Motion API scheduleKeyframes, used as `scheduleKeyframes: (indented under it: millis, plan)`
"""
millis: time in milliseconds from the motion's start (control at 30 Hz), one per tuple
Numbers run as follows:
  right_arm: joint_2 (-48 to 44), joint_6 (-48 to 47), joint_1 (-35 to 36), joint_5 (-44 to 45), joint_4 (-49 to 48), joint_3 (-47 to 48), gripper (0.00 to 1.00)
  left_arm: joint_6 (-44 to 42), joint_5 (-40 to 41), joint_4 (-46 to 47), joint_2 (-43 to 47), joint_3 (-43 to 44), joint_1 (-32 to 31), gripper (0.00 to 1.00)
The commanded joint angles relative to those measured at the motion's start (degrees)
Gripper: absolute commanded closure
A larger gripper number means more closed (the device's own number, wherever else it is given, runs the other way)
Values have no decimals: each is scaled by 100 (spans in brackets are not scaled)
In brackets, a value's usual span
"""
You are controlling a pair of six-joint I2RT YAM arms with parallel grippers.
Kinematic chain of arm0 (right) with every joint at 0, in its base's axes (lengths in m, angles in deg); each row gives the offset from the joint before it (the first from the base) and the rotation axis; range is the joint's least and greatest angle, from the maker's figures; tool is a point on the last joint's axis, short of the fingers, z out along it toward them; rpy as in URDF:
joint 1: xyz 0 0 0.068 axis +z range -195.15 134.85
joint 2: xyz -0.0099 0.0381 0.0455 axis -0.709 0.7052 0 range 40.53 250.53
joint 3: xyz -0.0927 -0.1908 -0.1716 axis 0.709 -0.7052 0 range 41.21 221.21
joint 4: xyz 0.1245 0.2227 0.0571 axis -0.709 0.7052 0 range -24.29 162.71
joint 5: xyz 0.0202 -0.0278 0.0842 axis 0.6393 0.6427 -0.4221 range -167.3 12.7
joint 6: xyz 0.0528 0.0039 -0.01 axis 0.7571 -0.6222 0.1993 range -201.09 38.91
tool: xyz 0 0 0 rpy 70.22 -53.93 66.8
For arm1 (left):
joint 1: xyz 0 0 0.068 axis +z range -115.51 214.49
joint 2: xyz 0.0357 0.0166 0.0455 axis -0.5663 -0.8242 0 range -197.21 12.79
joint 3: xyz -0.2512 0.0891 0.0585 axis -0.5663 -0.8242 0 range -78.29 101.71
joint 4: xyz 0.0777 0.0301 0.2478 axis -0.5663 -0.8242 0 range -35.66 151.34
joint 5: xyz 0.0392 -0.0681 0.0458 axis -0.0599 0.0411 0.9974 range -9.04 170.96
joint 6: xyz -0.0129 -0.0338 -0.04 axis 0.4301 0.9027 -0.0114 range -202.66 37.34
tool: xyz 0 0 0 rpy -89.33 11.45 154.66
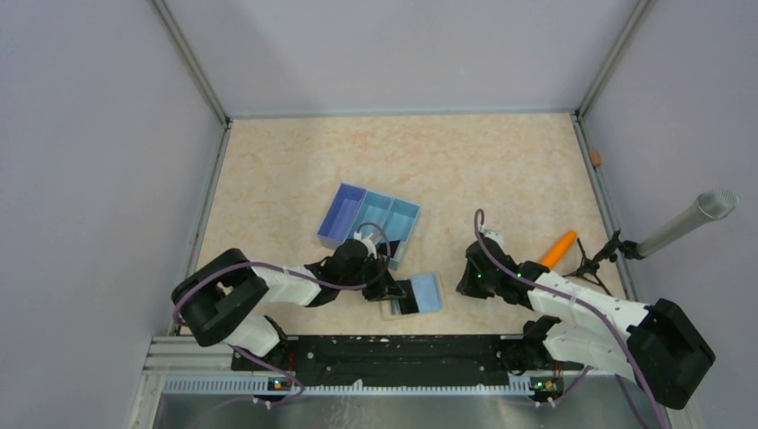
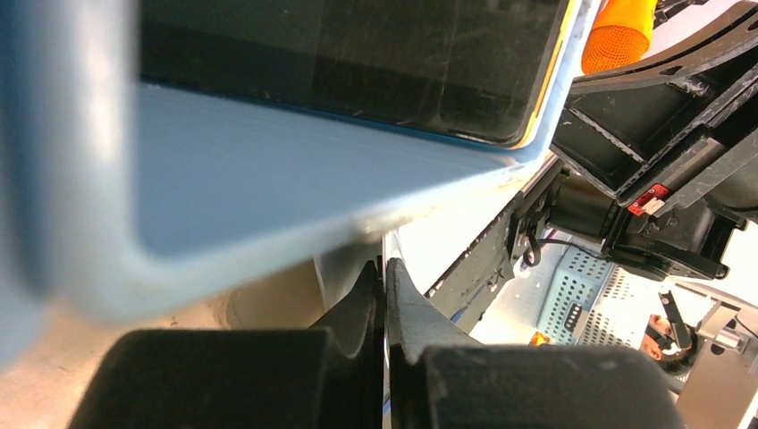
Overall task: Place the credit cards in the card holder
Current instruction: Insert the credit card into the card holder.
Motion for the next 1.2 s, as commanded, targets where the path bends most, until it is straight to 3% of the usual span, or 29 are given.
scheduleKeyframes:
  millis: [0, 1167]
  plan:
    - [18, 46, -47, 58, 54, 75, 100, -111, -103, -217, -226, 86, -80, 100]
    - [-74, 53, -45, 150, 141, 94, 100, 18, 215, 266, -551, 320, -195, 100]
